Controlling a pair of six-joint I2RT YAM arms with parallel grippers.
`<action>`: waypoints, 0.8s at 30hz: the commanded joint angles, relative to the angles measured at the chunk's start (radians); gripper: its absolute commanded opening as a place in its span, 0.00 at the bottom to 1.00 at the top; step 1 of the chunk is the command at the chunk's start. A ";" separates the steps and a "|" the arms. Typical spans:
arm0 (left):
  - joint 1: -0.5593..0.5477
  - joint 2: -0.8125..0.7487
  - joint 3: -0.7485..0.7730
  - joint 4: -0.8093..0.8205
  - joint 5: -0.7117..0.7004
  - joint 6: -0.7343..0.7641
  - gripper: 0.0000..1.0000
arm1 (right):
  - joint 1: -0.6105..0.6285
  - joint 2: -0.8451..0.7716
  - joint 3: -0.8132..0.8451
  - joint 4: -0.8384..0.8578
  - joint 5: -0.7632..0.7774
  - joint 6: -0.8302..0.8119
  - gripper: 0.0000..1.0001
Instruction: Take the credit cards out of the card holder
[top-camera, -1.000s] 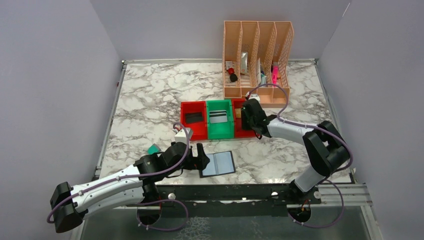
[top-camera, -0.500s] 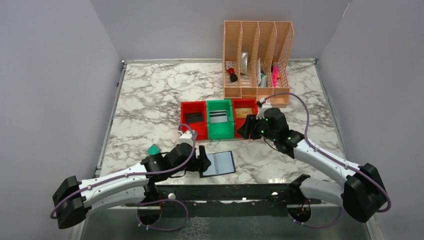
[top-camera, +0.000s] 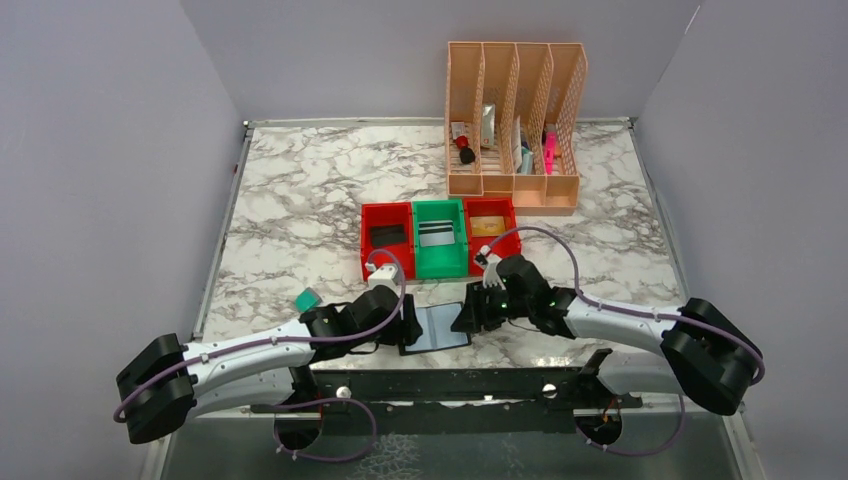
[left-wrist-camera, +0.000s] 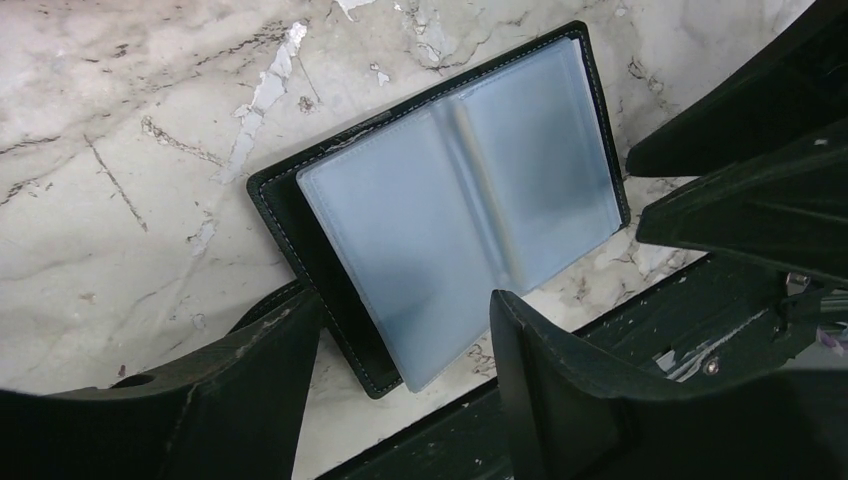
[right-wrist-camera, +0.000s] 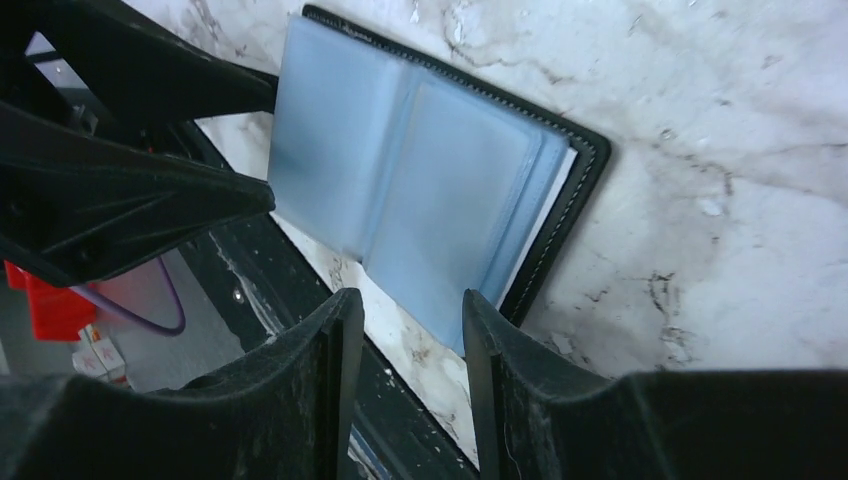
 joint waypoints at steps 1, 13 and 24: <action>0.004 0.001 -0.014 0.044 0.032 -0.014 0.63 | 0.038 0.031 0.003 0.054 0.012 0.031 0.45; 0.004 0.002 -0.030 0.055 0.056 0.002 0.34 | 0.044 0.097 0.024 0.046 0.020 0.020 0.41; 0.003 0.052 -0.045 0.098 0.093 0.009 0.16 | 0.057 0.119 0.061 0.023 0.023 0.022 0.32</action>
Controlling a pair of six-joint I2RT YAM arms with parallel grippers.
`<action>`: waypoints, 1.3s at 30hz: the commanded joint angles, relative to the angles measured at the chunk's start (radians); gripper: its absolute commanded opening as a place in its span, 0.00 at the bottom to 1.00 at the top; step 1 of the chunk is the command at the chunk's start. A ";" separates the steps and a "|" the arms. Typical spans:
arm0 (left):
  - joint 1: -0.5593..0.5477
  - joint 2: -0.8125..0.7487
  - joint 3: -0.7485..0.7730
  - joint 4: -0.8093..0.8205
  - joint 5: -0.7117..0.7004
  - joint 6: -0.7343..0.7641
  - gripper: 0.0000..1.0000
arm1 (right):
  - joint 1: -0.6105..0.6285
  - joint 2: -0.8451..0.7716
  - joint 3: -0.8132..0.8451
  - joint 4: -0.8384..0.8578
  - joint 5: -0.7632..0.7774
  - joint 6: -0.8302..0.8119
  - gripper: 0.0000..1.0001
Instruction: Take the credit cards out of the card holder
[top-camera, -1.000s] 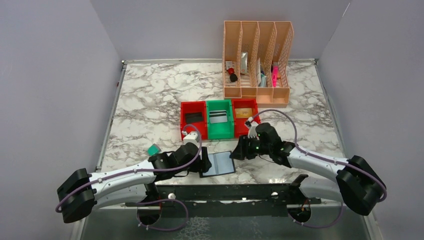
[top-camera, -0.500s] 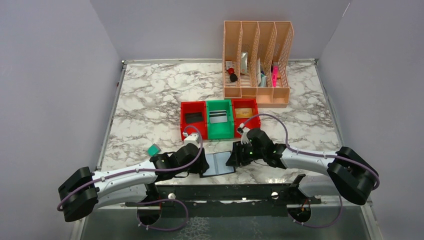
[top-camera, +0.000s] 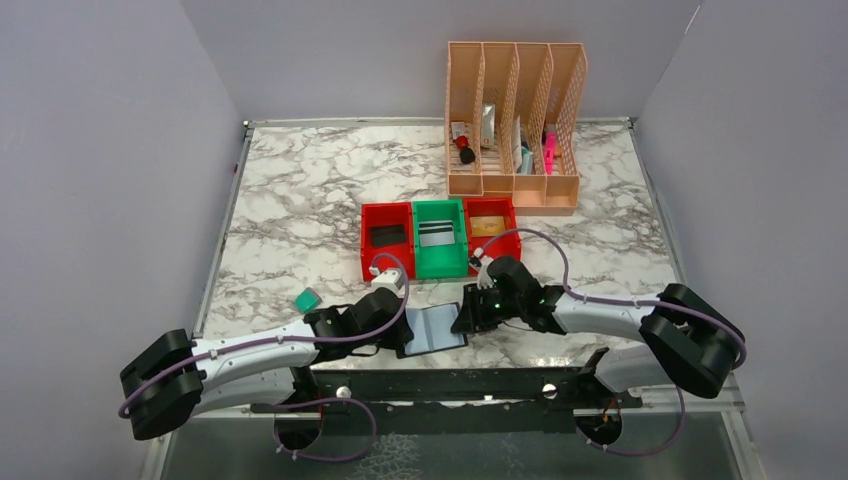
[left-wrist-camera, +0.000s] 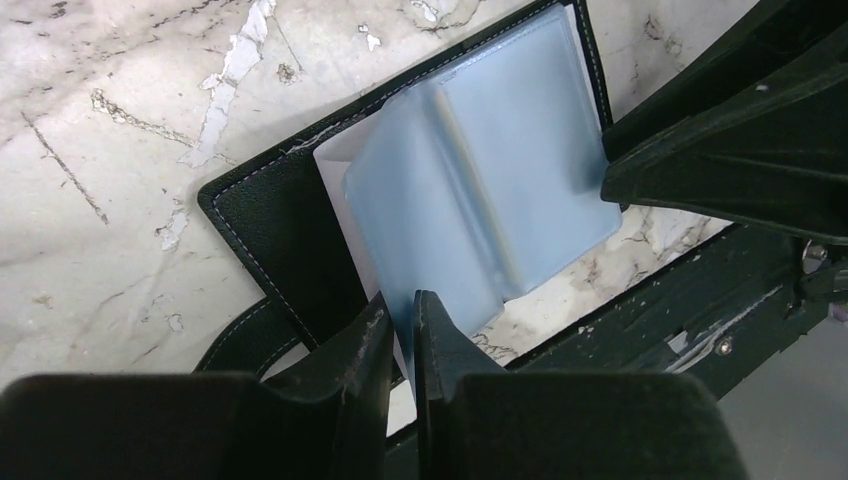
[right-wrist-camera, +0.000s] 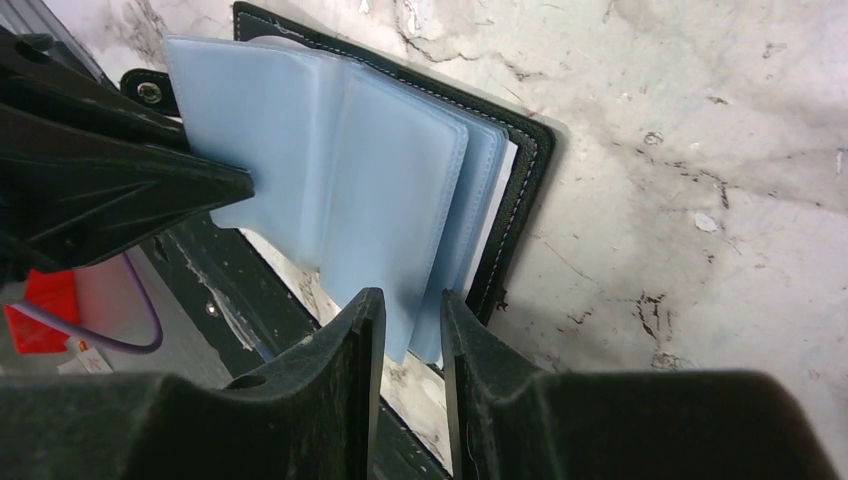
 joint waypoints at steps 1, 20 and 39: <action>0.004 0.030 -0.007 0.042 0.041 0.014 0.15 | 0.016 -0.013 0.049 -0.018 0.003 -0.003 0.31; 0.003 -0.027 0.005 -0.053 -0.016 -0.012 0.37 | 0.027 -0.004 0.068 -0.059 0.030 -0.009 0.39; 0.003 0.037 -0.030 -0.029 -0.009 -0.023 0.23 | 0.049 -0.019 0.091 -0.047 0.003 -0.013 0.22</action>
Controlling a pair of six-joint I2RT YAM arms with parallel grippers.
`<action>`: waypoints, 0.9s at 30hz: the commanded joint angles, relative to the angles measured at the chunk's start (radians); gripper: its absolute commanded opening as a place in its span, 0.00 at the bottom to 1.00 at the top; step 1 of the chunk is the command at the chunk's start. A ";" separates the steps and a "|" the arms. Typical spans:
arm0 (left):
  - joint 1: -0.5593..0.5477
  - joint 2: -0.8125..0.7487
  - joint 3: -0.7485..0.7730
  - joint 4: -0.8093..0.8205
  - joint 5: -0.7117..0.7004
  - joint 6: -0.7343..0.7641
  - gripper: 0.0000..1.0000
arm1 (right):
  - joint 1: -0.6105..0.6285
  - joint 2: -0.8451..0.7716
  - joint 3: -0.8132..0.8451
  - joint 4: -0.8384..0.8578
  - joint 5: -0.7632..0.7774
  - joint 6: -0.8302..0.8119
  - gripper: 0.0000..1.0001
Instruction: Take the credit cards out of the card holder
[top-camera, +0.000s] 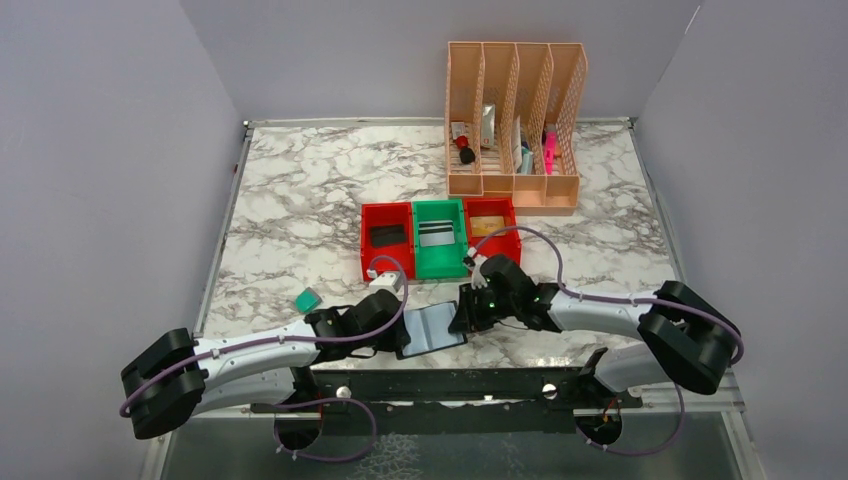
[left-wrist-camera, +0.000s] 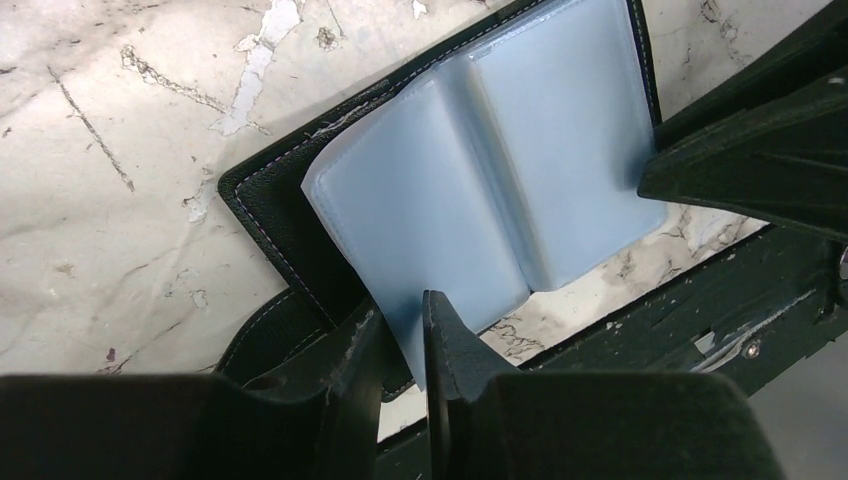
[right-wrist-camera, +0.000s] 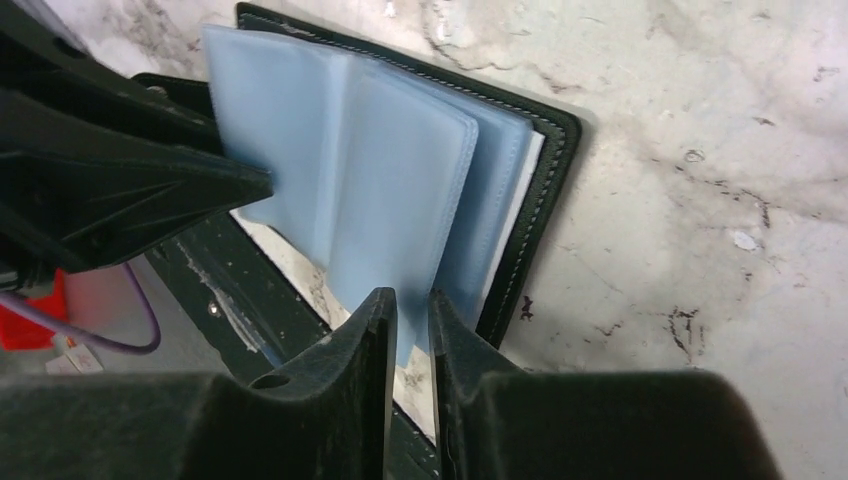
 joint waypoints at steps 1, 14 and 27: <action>0.001 0.017 -0.023 0.013 -0.007 -0.002 0.22 | 0.021 -0.060 0.045 -0.003 -0.039 -0.013 0.22; 0.001 -0.013 -0.031 0.019 -0.003 0.001 0.22 | 0.054 -0.026 0.102 -0.019 -0.069 -0.010 0.24; 0.001 -0.065 -0.025 -0.015 -0.022 -0.003 0.22 | 0.131 0.093 0.201 0.013 -0.095 -0.017 0.15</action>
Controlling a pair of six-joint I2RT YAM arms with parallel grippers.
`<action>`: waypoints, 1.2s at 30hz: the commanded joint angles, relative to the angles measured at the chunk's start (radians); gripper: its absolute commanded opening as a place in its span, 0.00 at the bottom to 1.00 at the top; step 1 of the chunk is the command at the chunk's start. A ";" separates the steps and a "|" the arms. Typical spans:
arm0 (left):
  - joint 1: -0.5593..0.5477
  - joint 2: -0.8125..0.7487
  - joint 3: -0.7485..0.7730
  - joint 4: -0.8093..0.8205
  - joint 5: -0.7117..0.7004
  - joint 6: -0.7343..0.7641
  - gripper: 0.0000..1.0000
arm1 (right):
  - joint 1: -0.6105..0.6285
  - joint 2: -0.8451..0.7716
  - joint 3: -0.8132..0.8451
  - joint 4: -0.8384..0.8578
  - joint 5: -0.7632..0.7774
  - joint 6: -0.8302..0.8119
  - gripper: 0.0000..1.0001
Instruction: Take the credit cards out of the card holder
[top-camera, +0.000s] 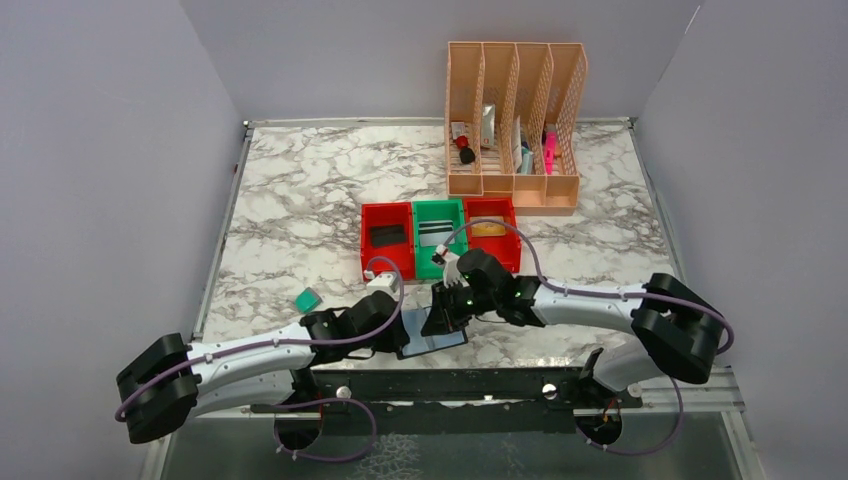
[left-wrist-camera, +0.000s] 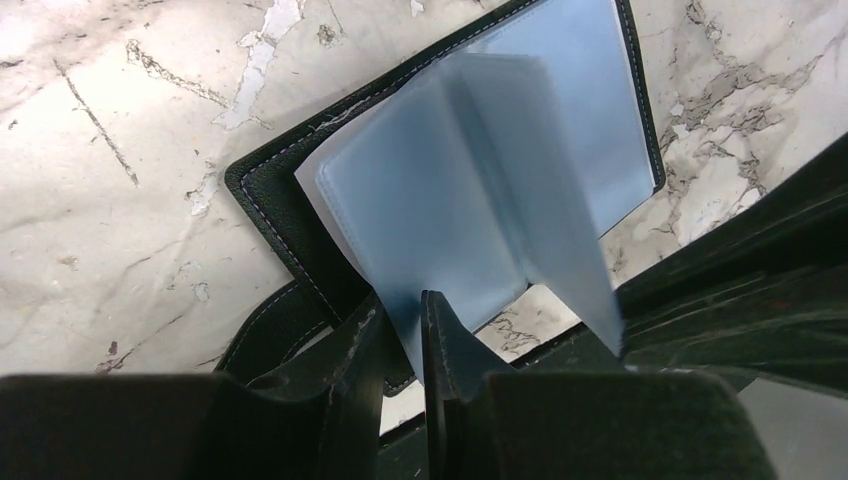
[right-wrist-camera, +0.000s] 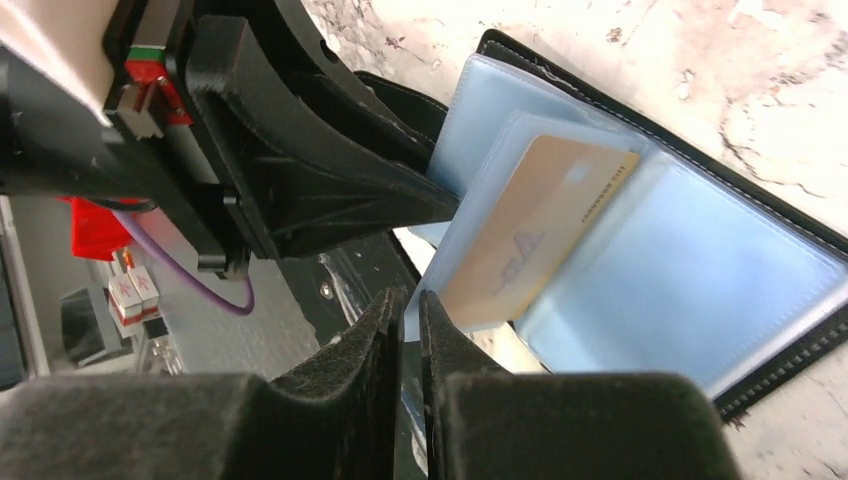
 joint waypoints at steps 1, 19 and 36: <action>0.001 -0.026 -0.006 -0.026 -0.023 -0.002 0.22 | 0.026 0.064 0.048 0.002 0.010 -0.009 0.16; 0.002 -0.106 0.029 -0.135 -0.088 -0.017 0.26 | 0.031 0.070 0.030 0.092 -0.092 0.009 0.48; 0.002 -0.306 0.036 -0.234 -0.134 -0.044 0.40 | 0.031 -0.073 -0.004 -0.084 0.266 0.025 0.49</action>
